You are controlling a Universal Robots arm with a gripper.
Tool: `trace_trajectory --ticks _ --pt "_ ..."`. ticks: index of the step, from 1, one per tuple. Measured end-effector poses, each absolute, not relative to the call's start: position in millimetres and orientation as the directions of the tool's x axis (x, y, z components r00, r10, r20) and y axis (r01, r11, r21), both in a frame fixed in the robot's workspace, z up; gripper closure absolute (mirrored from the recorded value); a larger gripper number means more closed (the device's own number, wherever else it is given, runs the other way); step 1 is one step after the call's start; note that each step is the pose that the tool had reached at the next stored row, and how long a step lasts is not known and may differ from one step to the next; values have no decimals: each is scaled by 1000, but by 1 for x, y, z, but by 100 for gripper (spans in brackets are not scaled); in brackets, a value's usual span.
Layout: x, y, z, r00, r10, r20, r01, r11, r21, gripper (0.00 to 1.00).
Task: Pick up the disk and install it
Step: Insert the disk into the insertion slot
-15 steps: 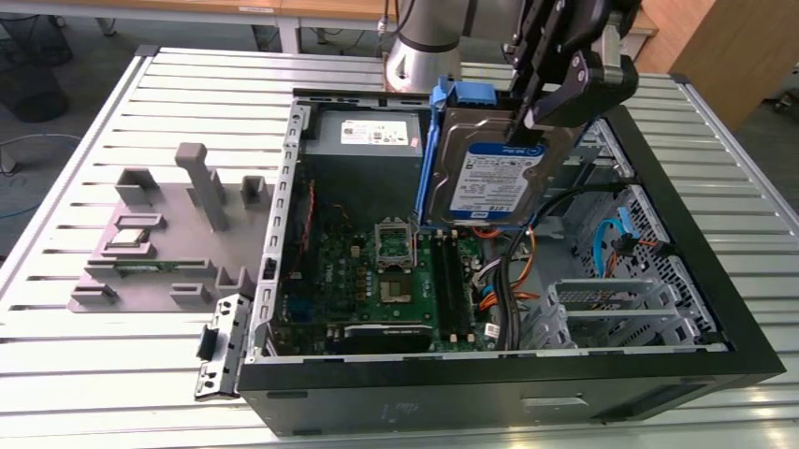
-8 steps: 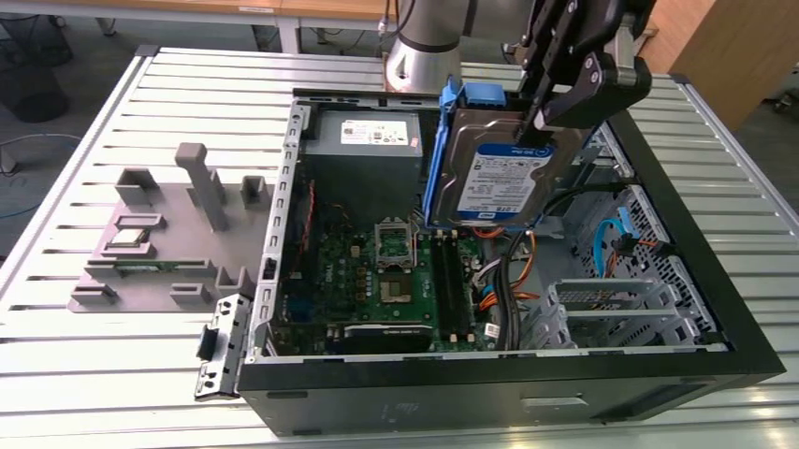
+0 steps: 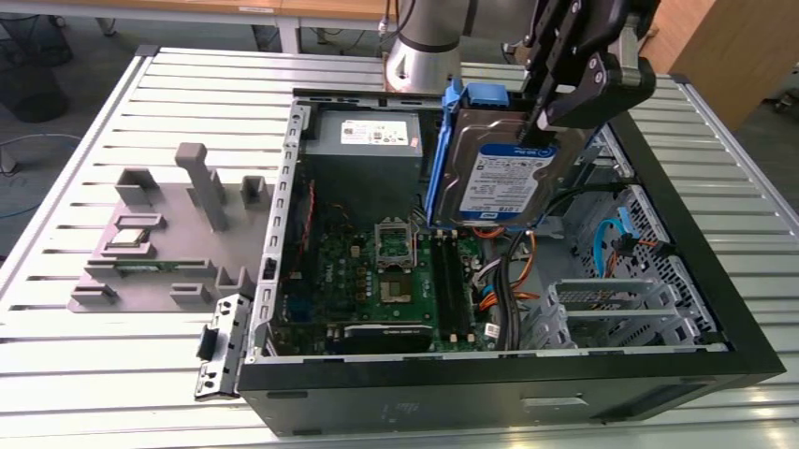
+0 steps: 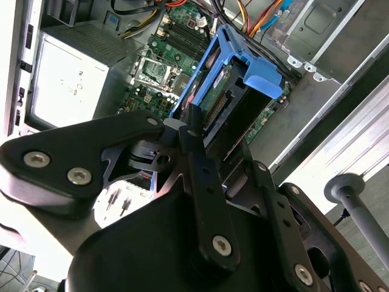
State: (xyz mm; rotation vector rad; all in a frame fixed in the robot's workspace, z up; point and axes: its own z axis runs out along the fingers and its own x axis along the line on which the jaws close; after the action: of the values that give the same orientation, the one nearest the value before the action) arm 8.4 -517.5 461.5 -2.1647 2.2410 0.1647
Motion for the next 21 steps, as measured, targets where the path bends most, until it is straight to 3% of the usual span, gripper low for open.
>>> trace_trajectory --ticks 21 --pt "23 -531 461 -39 -995 -89 -998 33 61 65"
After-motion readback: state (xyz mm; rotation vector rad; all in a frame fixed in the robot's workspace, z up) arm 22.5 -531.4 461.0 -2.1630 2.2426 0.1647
